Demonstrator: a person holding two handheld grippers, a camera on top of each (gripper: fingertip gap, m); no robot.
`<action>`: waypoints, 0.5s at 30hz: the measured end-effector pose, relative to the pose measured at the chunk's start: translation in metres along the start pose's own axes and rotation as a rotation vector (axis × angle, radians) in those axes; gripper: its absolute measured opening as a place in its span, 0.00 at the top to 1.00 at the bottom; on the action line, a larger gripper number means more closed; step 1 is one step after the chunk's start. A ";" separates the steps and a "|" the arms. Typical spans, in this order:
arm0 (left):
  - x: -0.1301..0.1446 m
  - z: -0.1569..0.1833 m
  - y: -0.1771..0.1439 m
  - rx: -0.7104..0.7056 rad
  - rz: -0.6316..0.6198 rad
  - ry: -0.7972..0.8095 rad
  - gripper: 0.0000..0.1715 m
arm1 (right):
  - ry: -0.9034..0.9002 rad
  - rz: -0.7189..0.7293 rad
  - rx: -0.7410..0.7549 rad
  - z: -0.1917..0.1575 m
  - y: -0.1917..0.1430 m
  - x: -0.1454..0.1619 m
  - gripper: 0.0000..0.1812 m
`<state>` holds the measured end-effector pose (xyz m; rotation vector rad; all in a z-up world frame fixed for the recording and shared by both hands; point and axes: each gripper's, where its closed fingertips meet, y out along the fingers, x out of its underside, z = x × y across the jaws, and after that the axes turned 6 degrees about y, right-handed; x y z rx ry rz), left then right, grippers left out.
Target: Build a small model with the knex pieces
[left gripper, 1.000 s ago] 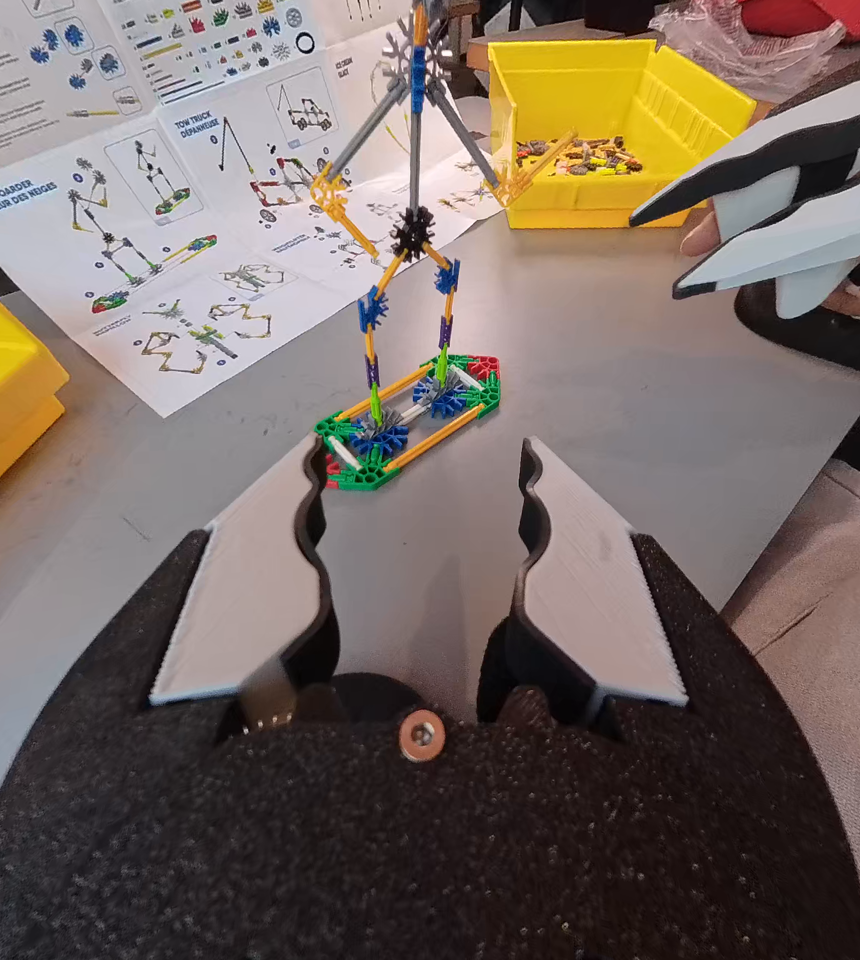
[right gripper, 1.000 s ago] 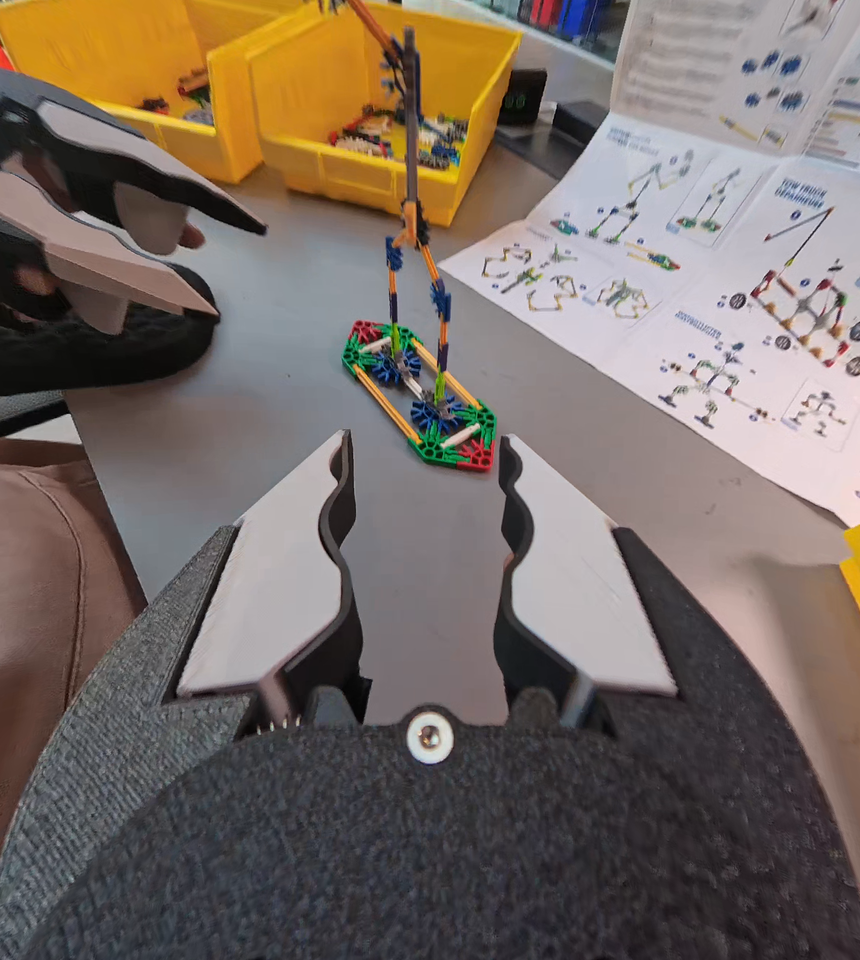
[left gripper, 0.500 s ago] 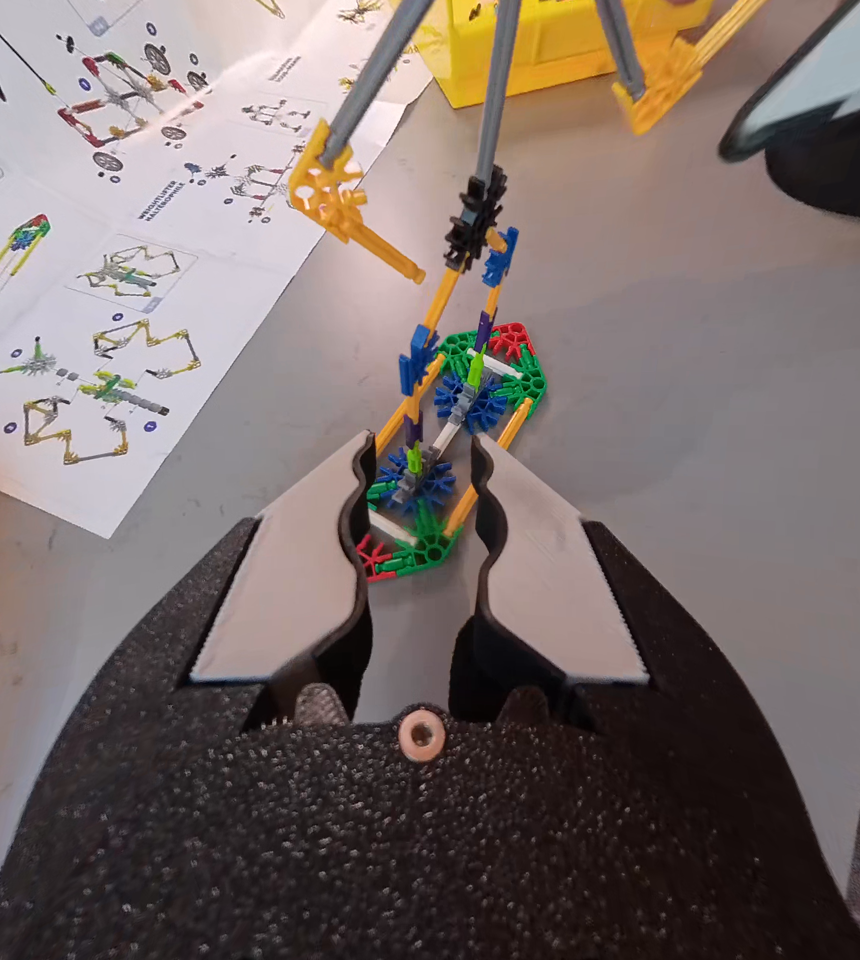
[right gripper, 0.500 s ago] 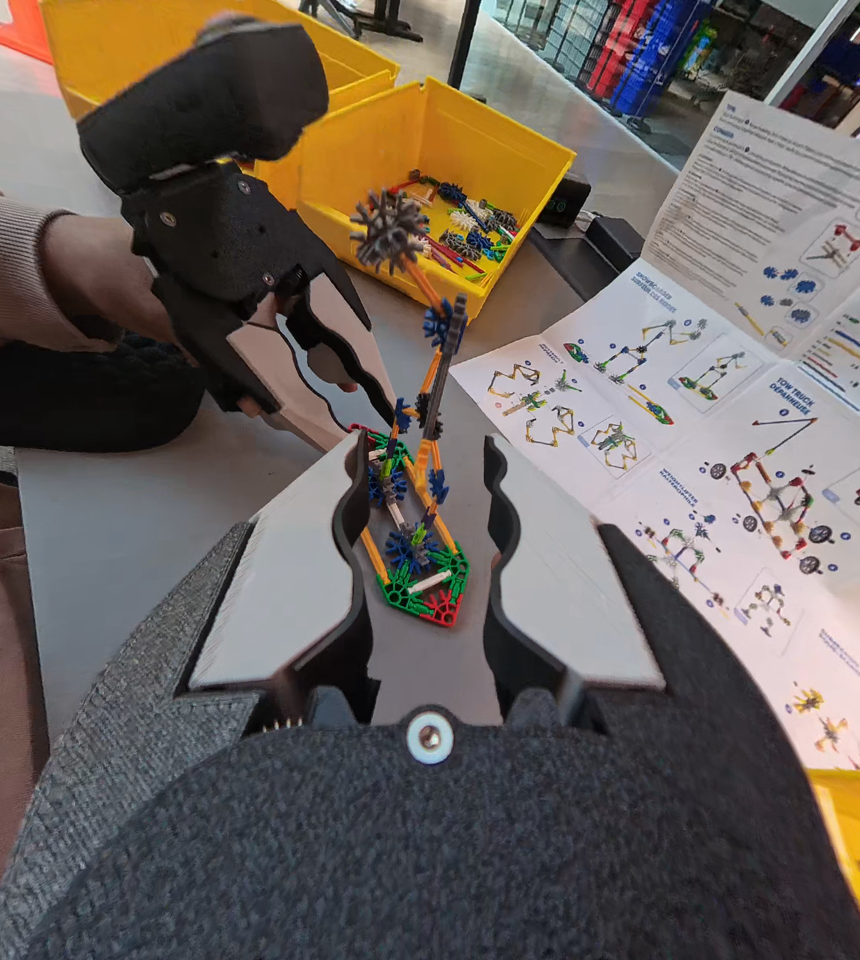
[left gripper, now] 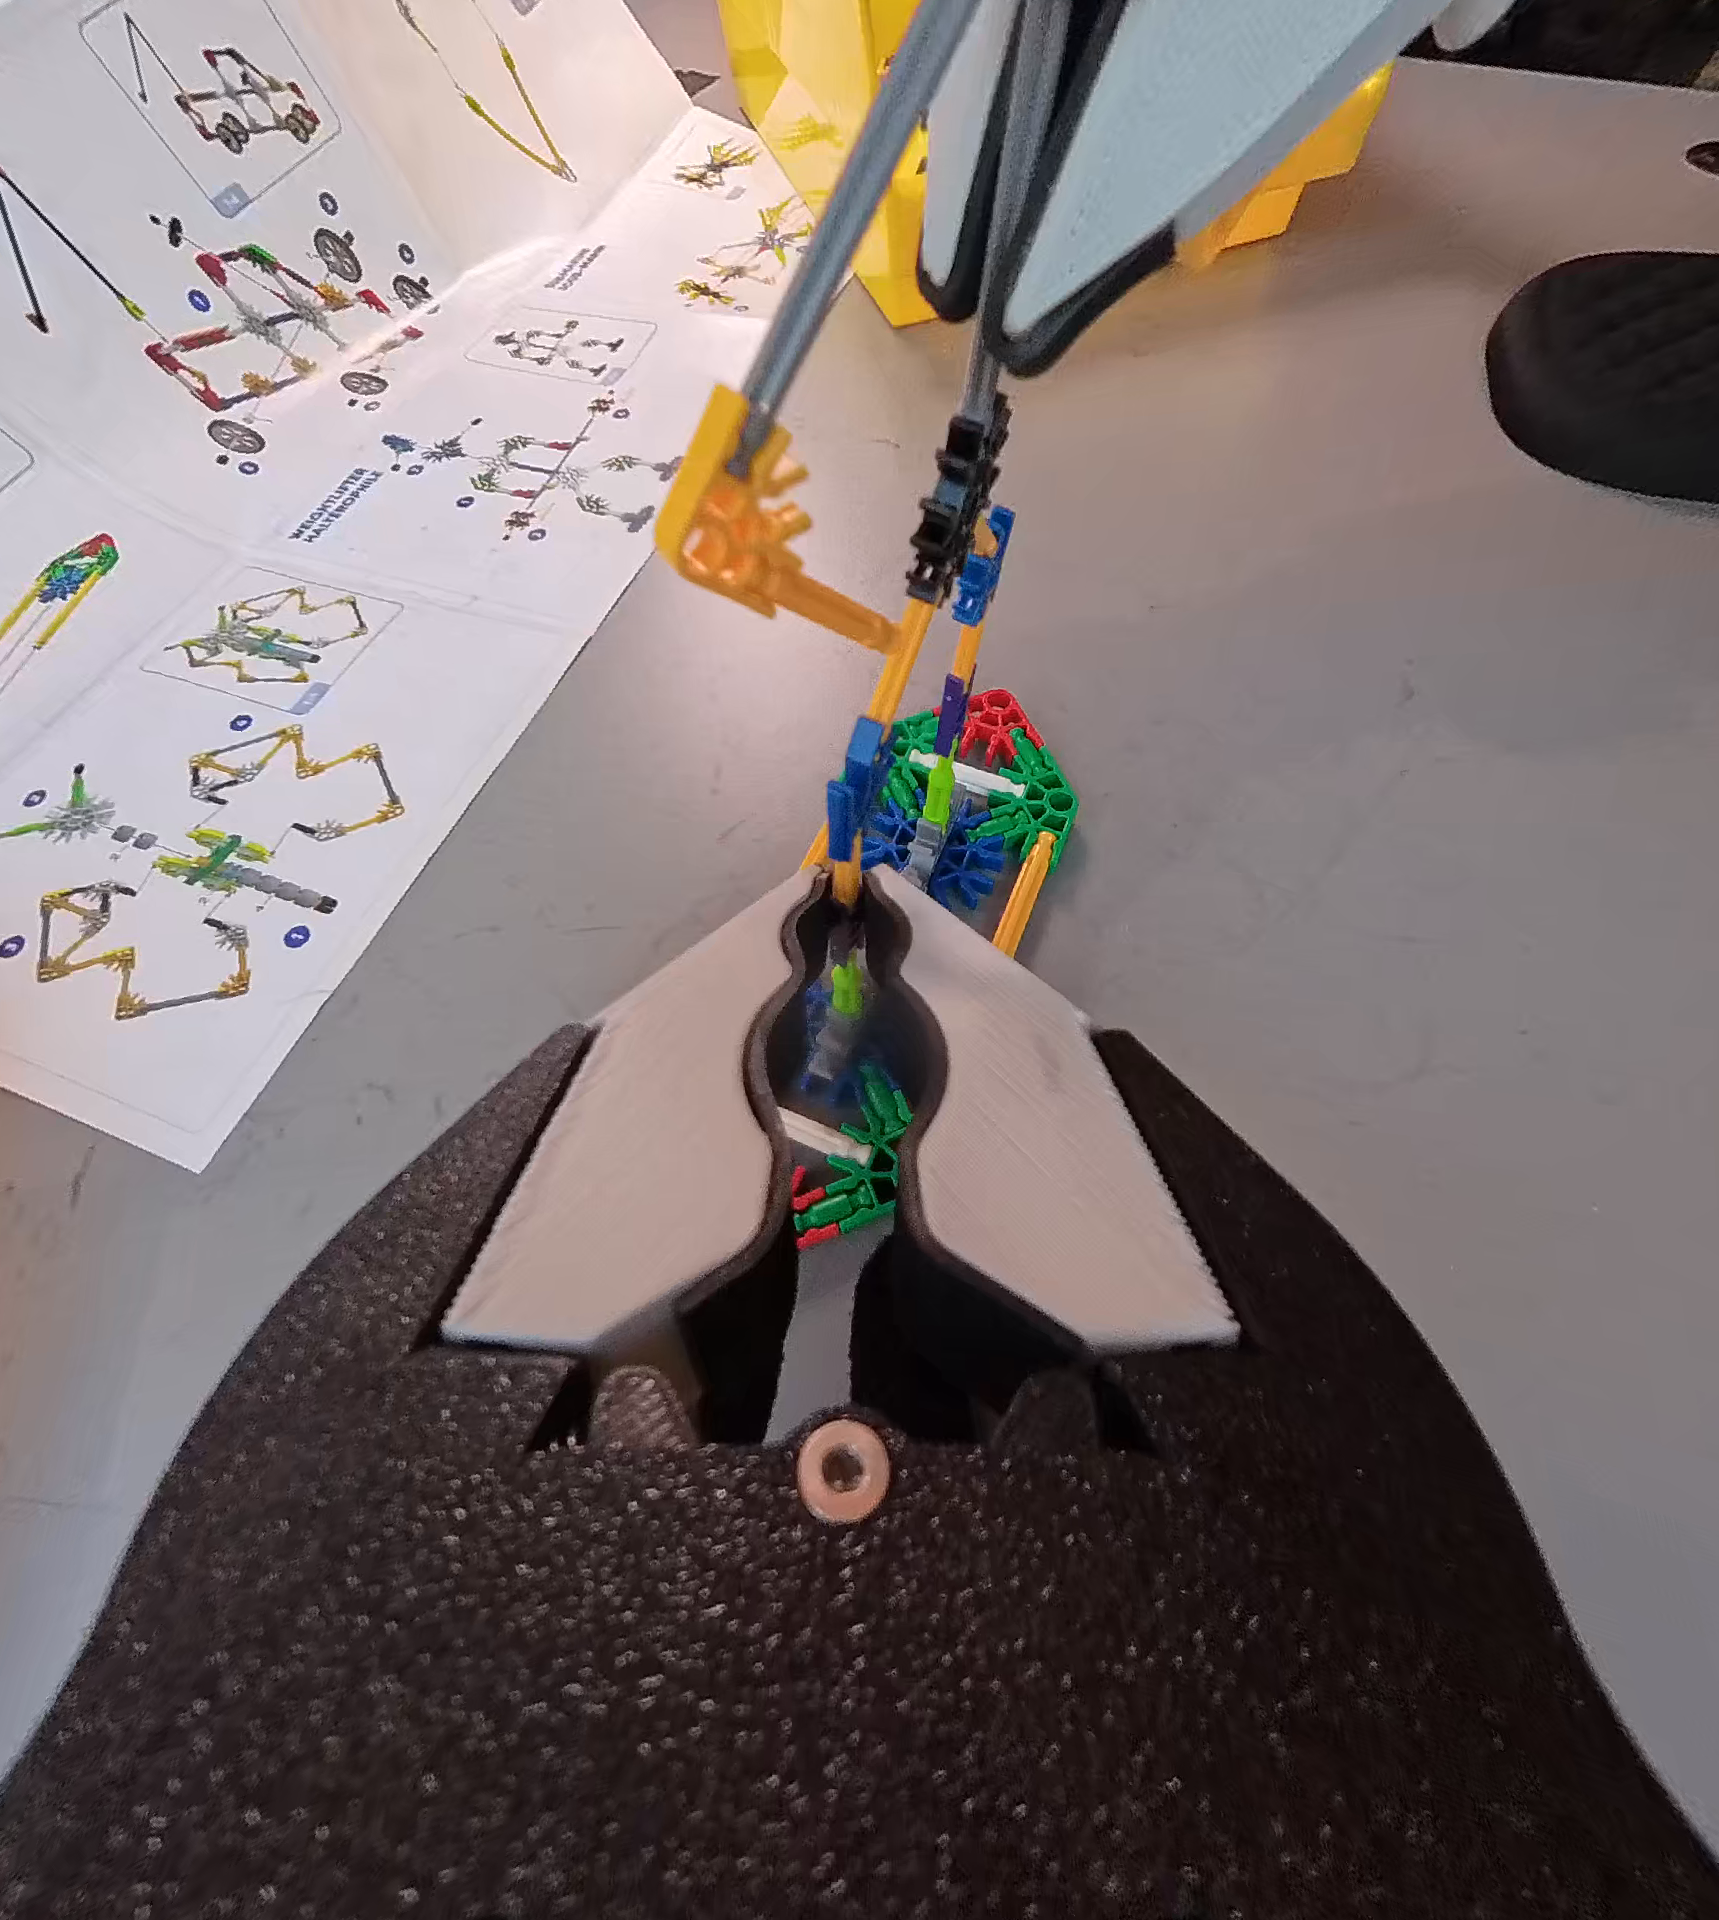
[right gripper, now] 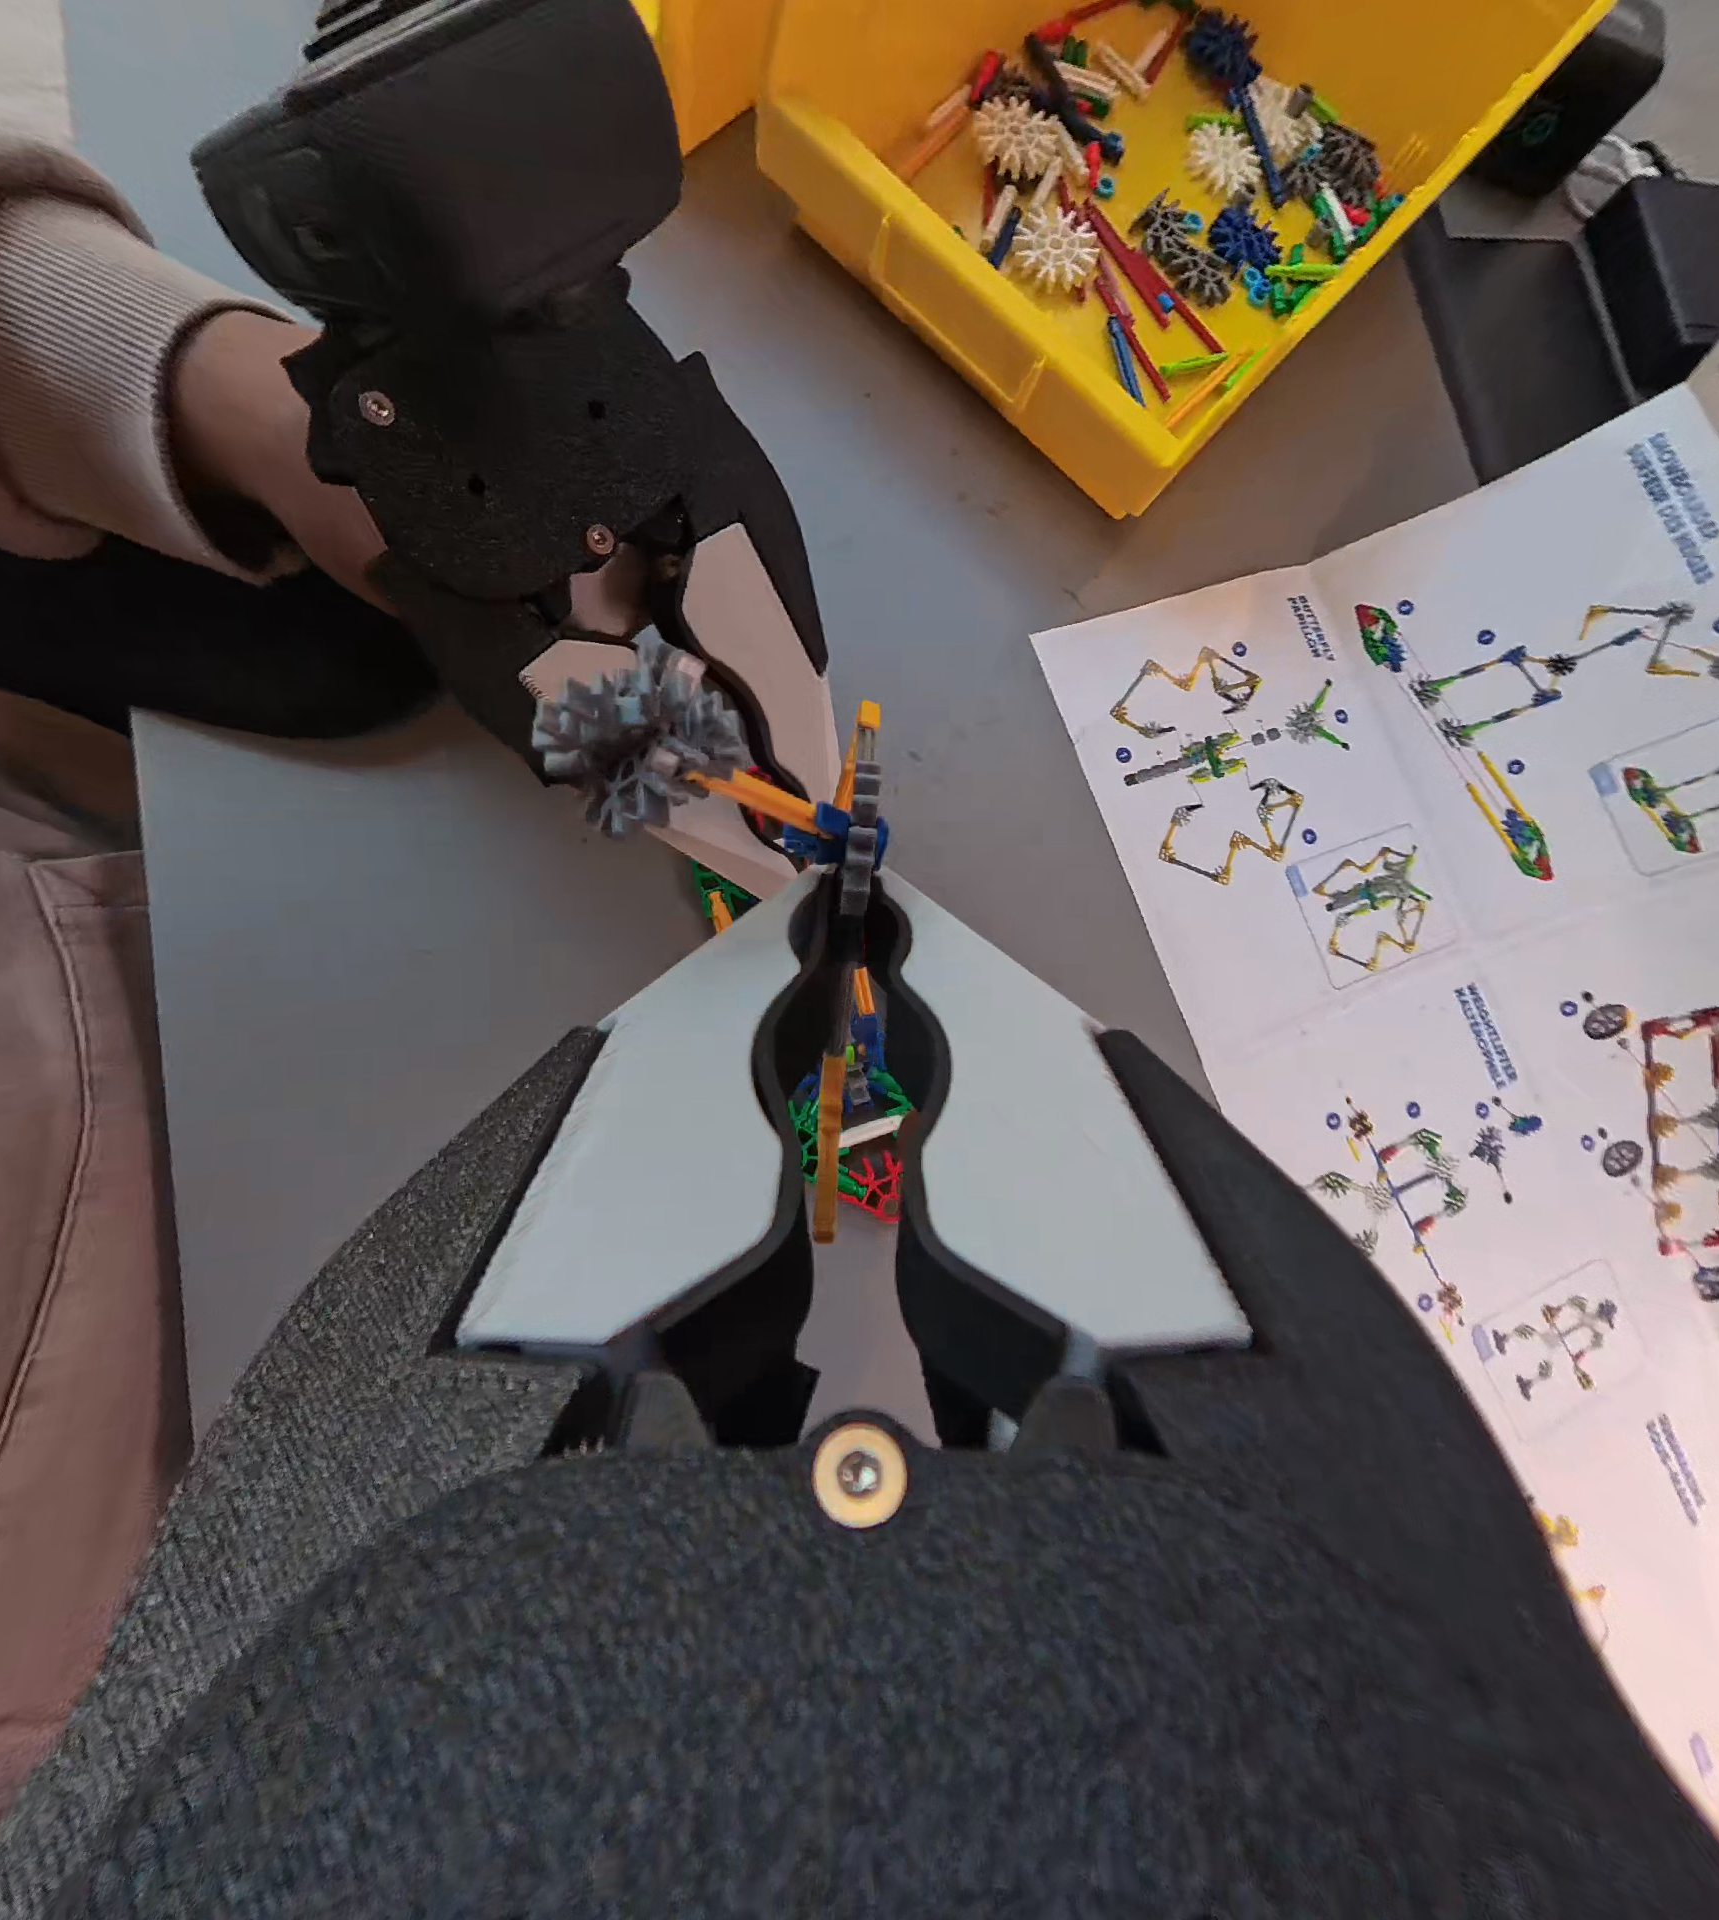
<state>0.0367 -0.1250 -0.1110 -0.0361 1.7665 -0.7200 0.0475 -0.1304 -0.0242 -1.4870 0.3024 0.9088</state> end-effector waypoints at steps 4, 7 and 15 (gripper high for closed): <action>0.000 0.001 0.000 0.040 -0.002 0.020 0.97 | -0.151 -0.031 -0.155 -0.002 -0.001 0.002 0.99; -0.001 0.002 0.002 0.067 0.000 0.042 0.97 | -0.186 -0.061 -0.270 -0.002 -0.001 0.003 0.99; -0.002 0.000 0.004 0.067 0.020 0.026 0.97 | -0.156 -0.041 -0.280 0.004 -0.007 0.004 0.83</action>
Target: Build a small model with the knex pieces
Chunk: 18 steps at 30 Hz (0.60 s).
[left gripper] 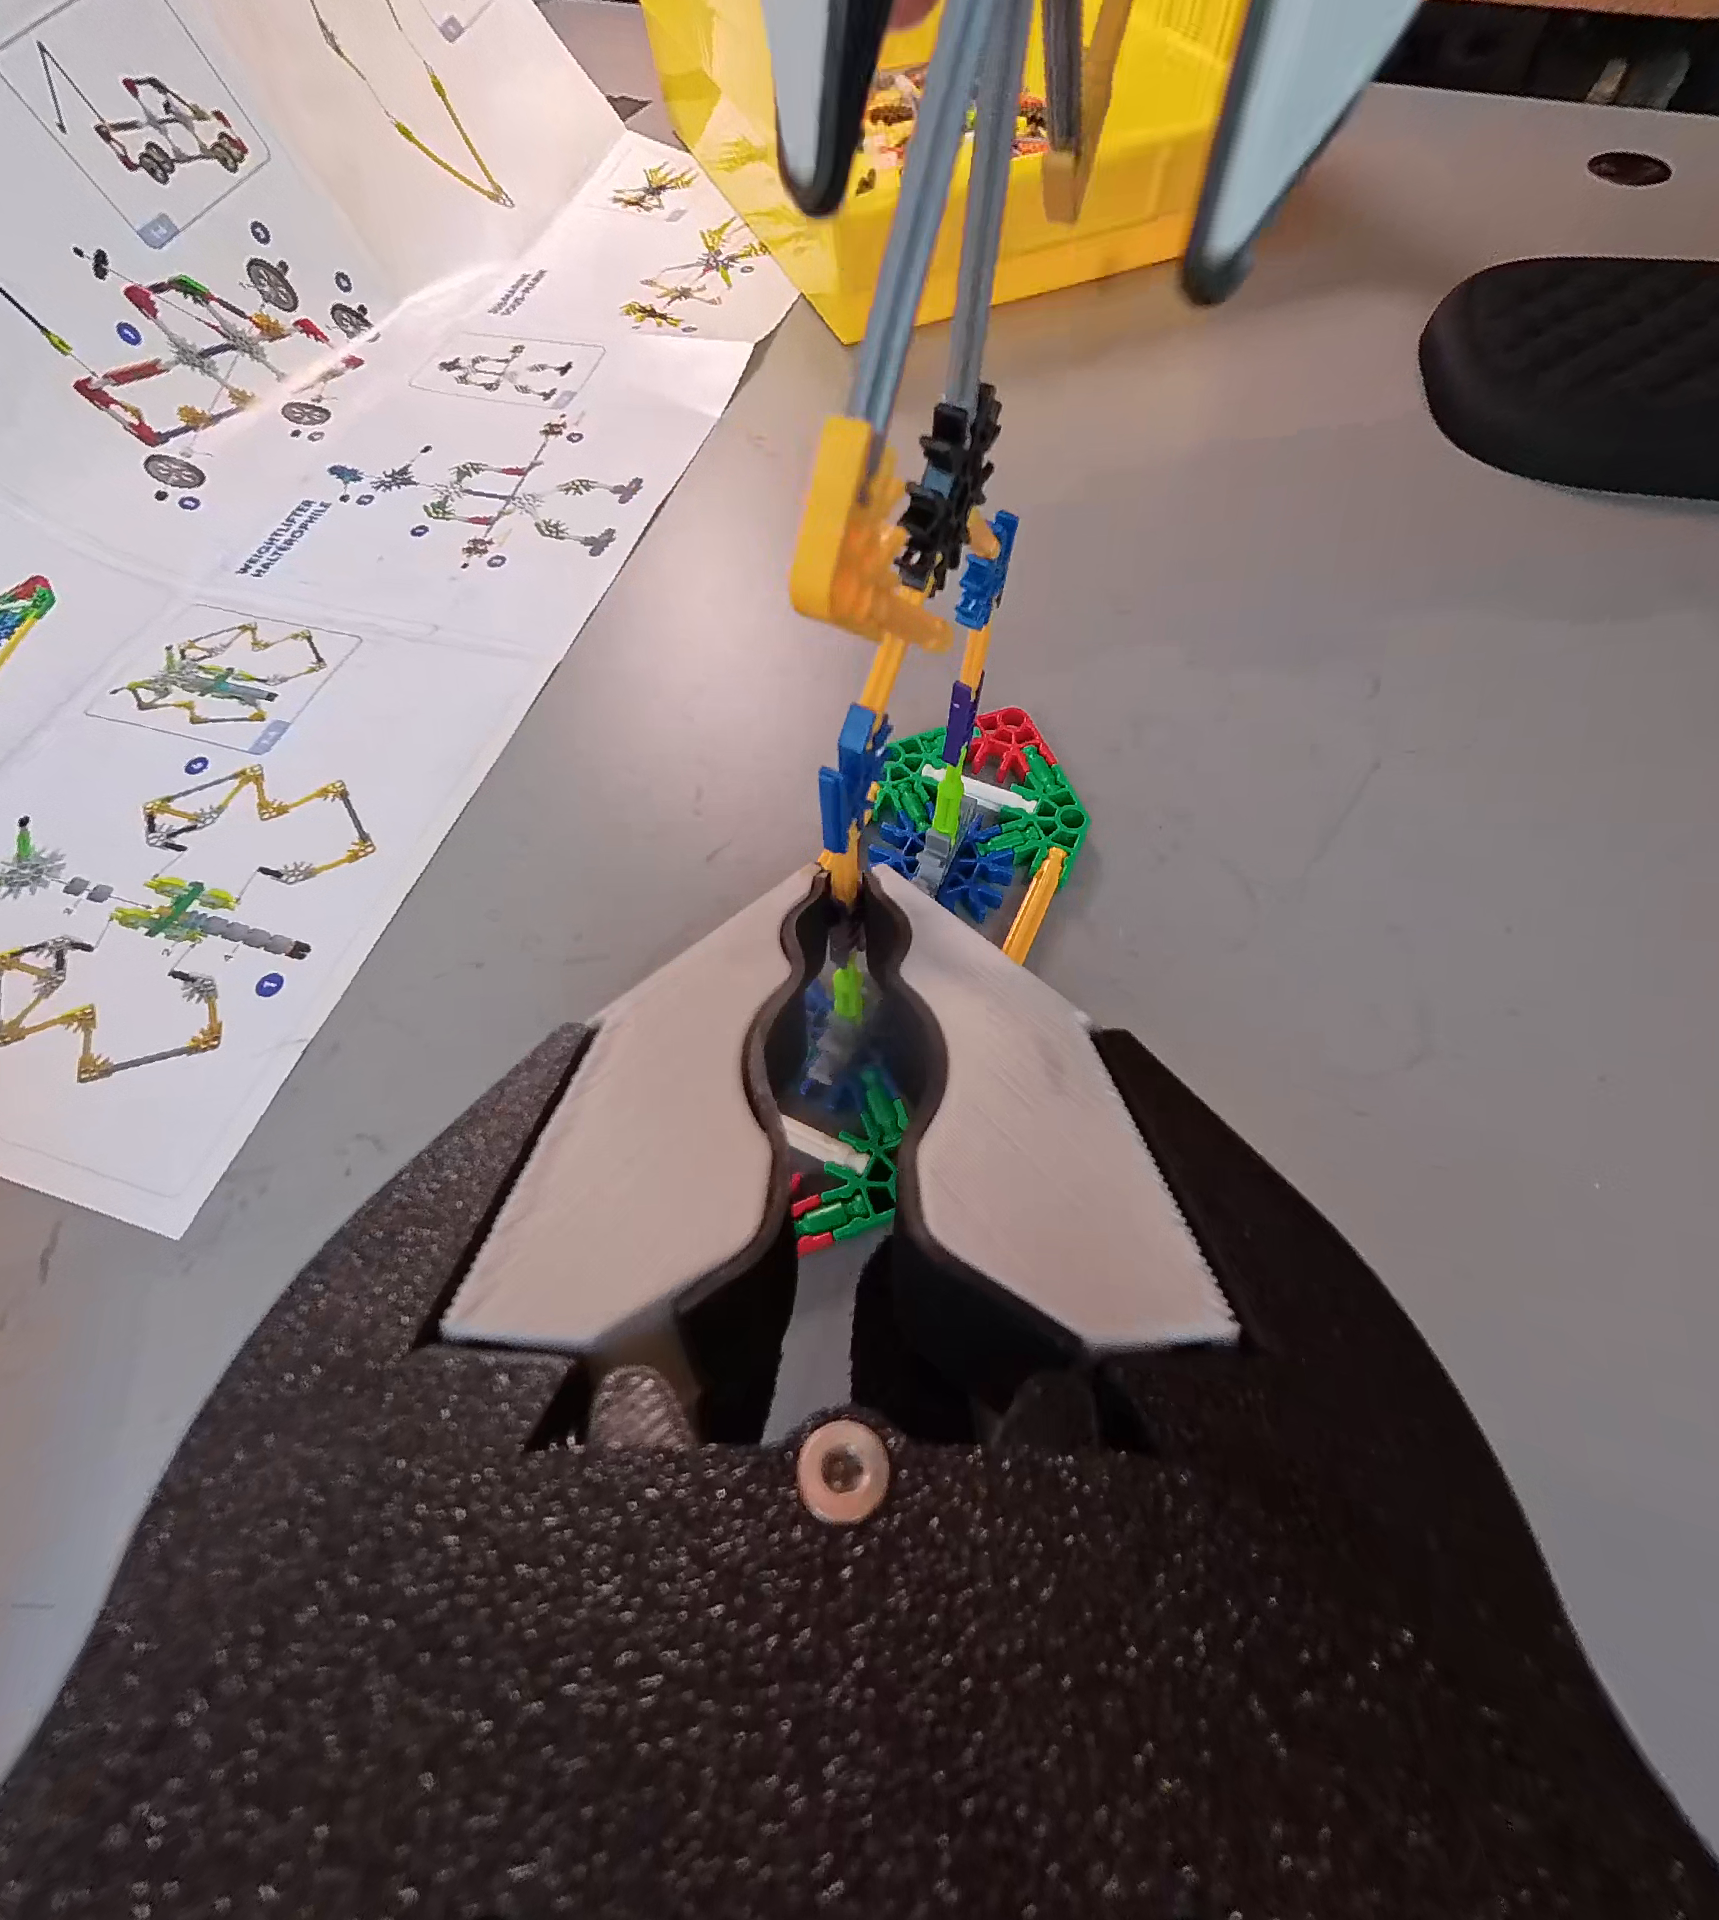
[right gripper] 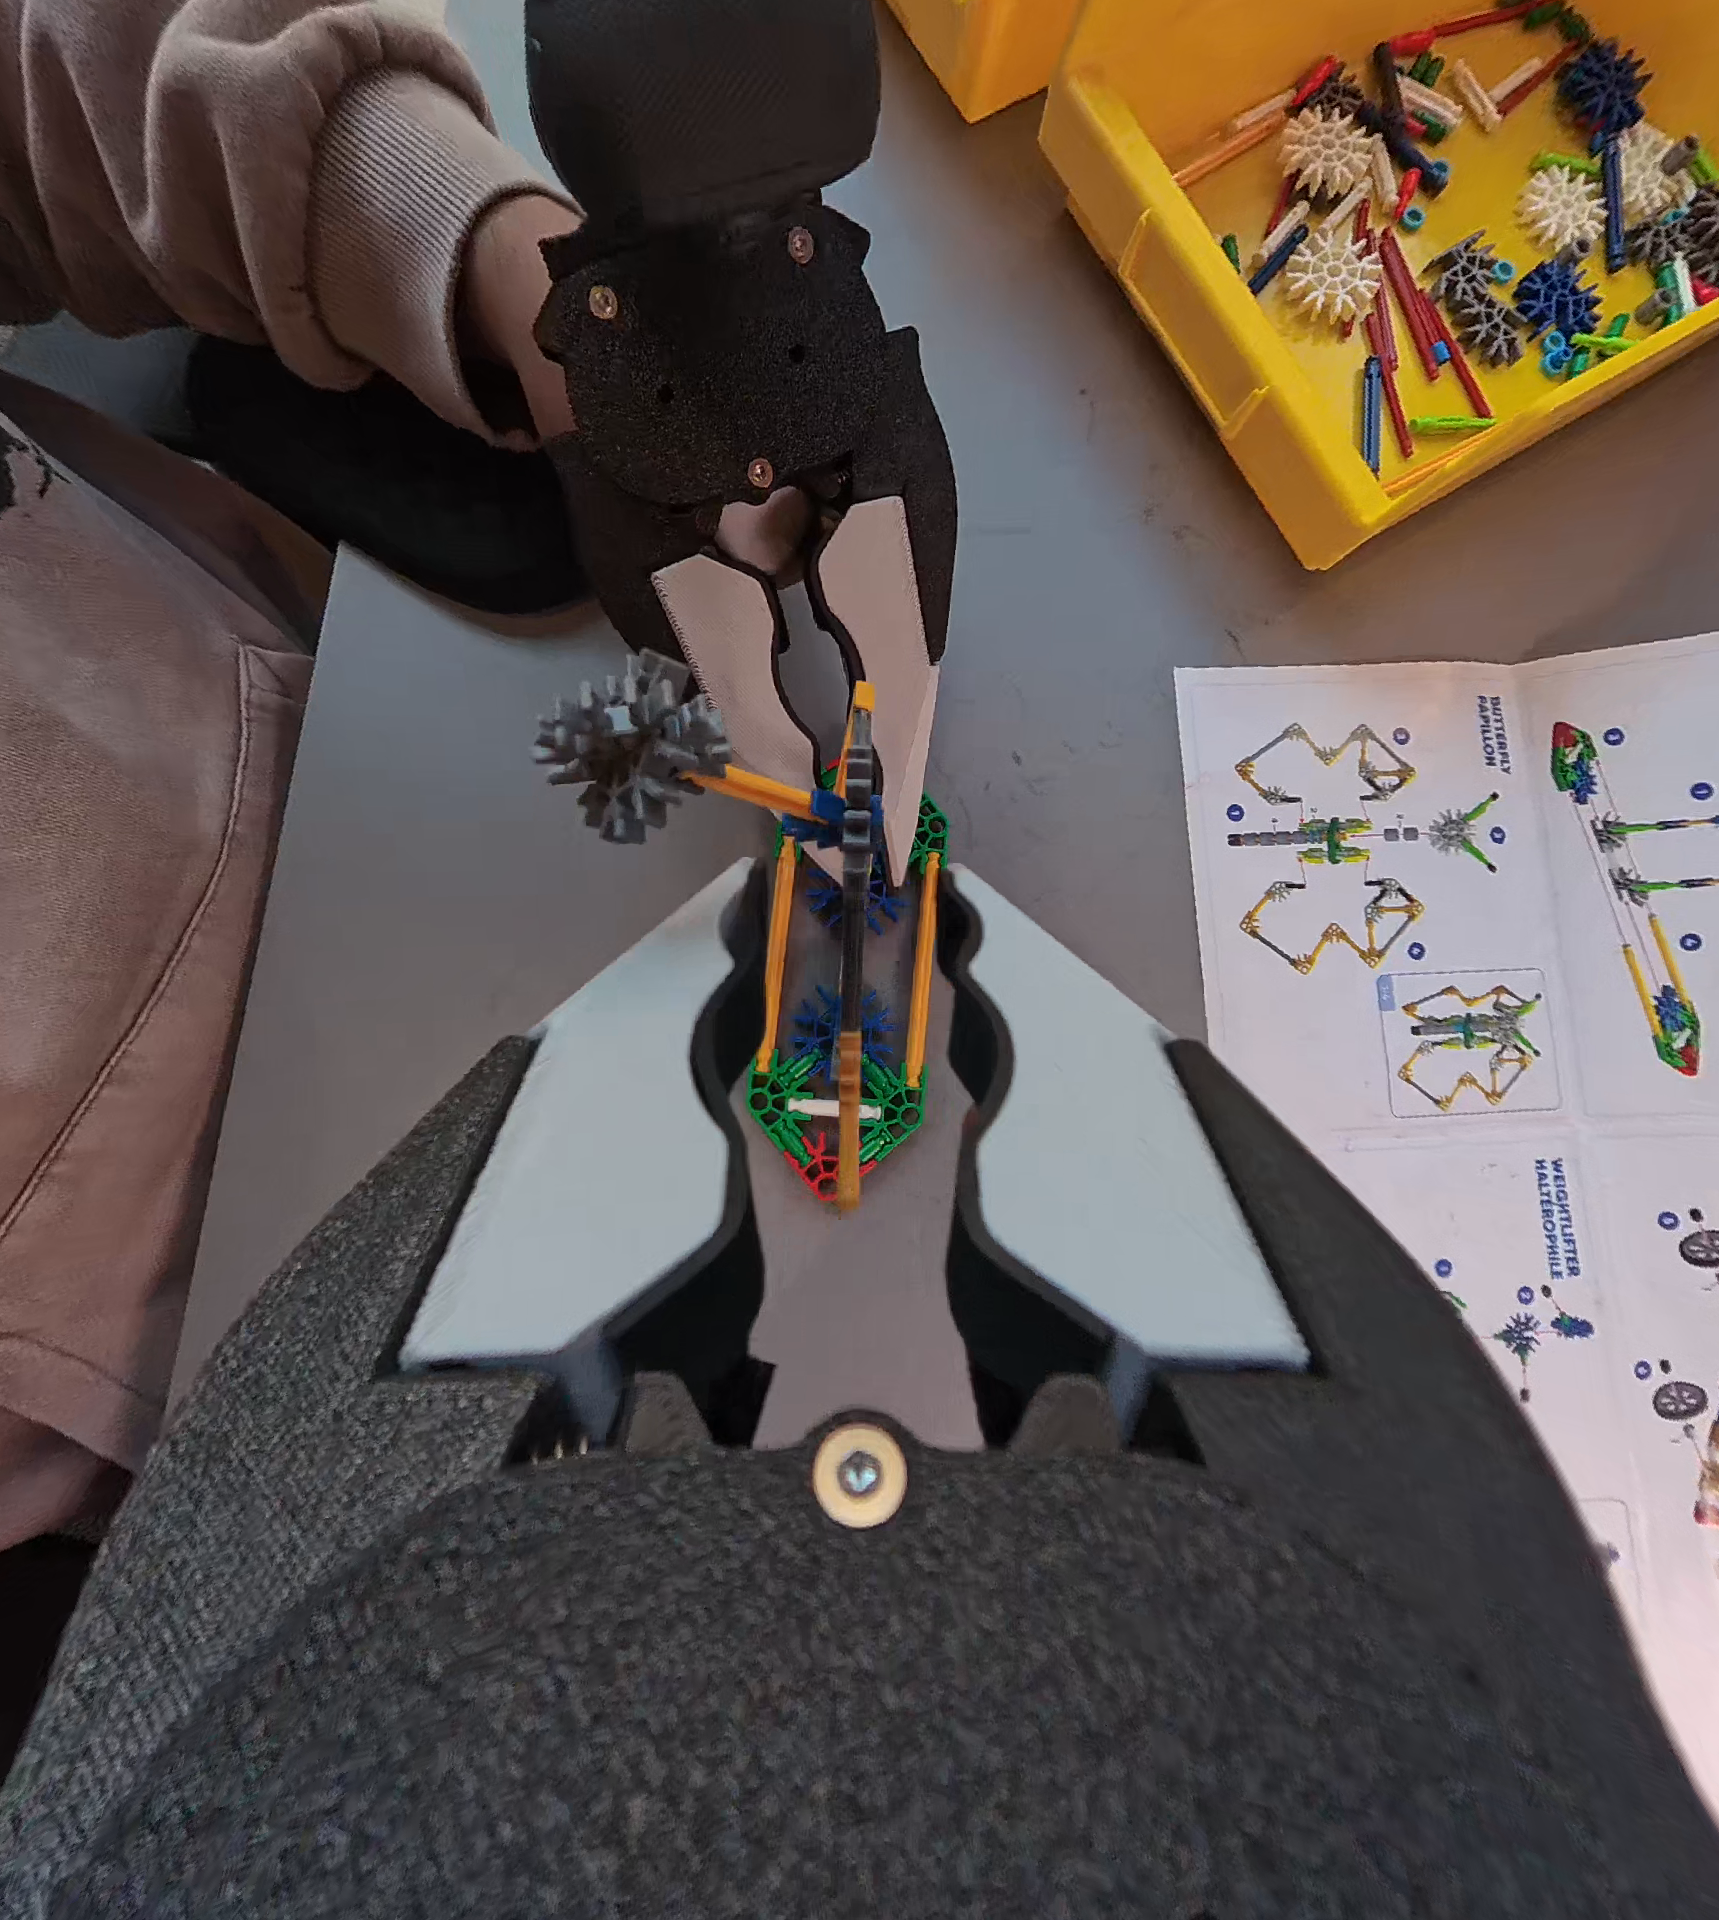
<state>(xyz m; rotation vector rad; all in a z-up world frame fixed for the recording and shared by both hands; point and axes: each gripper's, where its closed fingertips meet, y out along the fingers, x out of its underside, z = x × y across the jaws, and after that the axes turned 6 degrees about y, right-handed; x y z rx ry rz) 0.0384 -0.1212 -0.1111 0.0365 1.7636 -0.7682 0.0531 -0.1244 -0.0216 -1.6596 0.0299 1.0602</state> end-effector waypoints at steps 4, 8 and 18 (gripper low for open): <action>0.000 -0.004 0.001 -0.028 -0.005 -0.028 0.97 | 0.065 0.217 0.082 -0.004 -0.040 -0.012 0.71; -0.002 -0.012 0.006 -0.065 -0.014 -0.034 0.97 | 0.137 0.409 0.244 -0.013 -0.082 0.008 0.71; -0.009 -0.045 0.028 -0.163 -0.039 -0.003 0.87 | 0.442 0.508 0.438 -0.077 -0.063 0.119 0.71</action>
